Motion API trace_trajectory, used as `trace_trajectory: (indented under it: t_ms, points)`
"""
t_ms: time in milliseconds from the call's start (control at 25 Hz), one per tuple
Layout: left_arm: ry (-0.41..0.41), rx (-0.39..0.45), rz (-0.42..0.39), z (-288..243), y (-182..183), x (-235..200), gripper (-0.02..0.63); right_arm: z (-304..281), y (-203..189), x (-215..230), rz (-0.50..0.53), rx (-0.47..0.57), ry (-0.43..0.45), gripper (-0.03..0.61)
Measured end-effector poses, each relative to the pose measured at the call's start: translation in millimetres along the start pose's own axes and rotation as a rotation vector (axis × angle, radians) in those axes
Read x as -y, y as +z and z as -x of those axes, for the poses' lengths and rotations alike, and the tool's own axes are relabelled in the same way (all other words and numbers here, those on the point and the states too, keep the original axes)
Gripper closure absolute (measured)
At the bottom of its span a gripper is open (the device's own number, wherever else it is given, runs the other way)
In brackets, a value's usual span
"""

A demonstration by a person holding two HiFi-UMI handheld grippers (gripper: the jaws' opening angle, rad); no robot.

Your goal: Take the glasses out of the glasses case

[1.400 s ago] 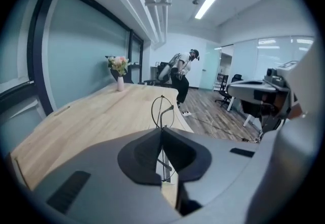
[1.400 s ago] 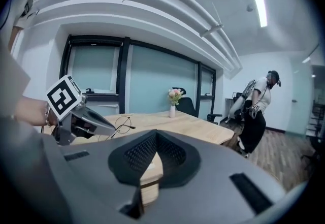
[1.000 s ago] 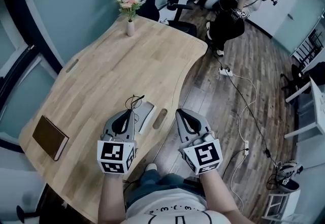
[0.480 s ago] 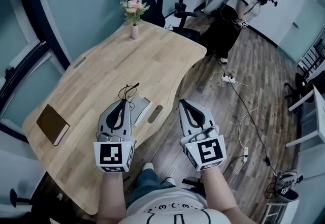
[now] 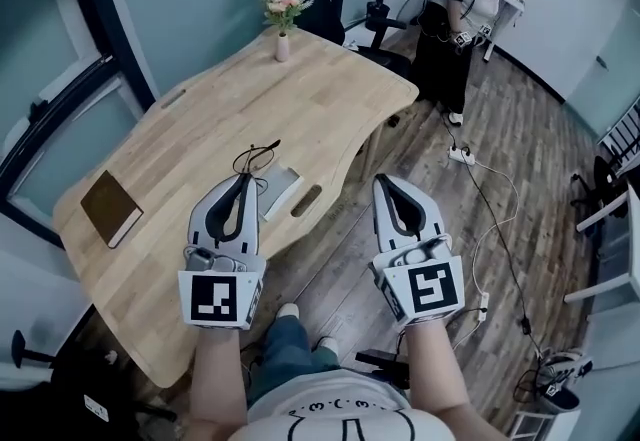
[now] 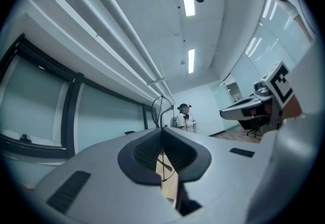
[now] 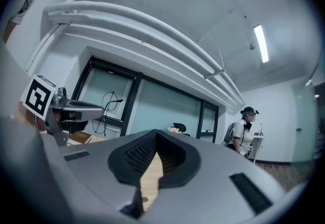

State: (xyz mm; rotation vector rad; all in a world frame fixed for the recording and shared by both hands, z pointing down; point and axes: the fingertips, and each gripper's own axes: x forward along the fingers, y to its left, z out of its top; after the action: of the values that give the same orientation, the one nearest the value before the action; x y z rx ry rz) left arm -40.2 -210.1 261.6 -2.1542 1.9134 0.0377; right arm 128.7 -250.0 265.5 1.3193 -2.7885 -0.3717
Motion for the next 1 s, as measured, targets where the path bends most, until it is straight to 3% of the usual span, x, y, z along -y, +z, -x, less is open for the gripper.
trace_trajectory:
  t_ms: [1000]
  points:
    - [0.092,0.031,-0.033,46,28,24,0.591,62,13,10,-0.001,0.048,-0.012,0.569]
